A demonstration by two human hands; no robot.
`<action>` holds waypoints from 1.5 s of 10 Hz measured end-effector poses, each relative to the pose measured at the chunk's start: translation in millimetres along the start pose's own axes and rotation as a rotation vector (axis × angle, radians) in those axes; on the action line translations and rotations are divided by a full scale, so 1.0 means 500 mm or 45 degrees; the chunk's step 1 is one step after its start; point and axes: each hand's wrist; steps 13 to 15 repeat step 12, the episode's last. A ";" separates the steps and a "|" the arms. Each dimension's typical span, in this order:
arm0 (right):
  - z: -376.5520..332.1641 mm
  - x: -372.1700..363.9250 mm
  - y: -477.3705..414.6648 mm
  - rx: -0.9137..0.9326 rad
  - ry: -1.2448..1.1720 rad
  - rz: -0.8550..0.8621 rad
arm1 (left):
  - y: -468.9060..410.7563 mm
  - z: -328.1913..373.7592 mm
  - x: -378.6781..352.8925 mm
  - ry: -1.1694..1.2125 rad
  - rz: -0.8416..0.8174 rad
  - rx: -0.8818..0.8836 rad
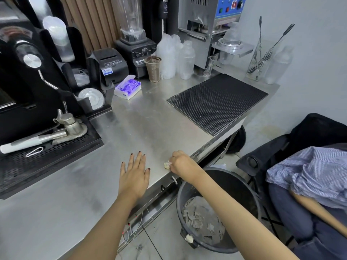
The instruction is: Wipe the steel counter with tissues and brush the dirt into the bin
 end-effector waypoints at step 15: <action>0.025 -0.001 0.378 -0.863 -0.091 0.806 | 0.004 0.066 -0.009 -0.269 -0.076 -0.591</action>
Point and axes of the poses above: each hand's wrist, its own y-axis away from the middle knuckle, its own x-axis out of the back of the hand, z = x × y, and after that the axes turned 7 degrees about x, right-handed
